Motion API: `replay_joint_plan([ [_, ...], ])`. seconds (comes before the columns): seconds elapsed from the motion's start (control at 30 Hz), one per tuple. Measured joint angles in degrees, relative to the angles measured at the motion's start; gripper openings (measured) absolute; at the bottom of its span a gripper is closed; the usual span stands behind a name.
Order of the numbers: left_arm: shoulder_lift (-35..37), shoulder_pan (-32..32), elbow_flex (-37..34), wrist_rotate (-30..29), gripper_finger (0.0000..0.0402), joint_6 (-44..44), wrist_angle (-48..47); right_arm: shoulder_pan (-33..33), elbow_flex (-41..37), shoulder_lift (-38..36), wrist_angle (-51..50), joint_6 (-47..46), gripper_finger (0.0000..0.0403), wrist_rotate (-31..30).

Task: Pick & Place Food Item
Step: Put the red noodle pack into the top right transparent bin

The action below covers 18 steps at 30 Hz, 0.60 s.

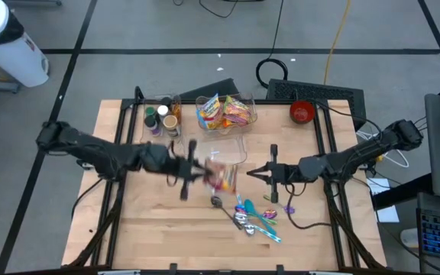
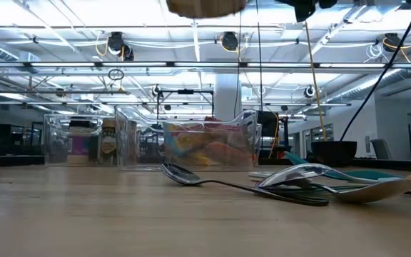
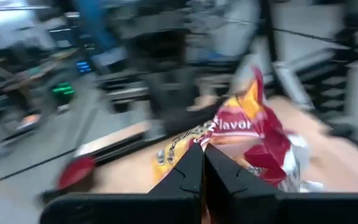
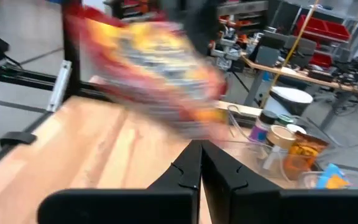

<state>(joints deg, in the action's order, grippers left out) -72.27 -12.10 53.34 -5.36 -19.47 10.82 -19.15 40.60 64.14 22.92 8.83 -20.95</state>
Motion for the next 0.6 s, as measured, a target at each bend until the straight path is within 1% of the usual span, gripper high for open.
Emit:
replay_joint_plan([
  [0.17,0.6,11.1,0.0,1.4,0.0003,-0.8,0.3,3.1,0.0,0.0,-0.1,1.9,0.0000,0.0],
  [0.27,-1.0,18.3,0.0,4.4,0.0006,-0.9,2.1,5.1,0.0,0.0,-0.1,1.2,0.0000,0.0],
  [0.5,-7.9,33.1,0.0,14.9,0.0007,-1.4,9.8,9.5,0.0,0.0,-0.1,1.3,0.0000,0.0],
  [0.6,-12.0,38.3,0.0,20.0,0.0003,0.8,13.1,11.3,0.0,0.0,-1.1,1.3,0.0000,0.0],
])
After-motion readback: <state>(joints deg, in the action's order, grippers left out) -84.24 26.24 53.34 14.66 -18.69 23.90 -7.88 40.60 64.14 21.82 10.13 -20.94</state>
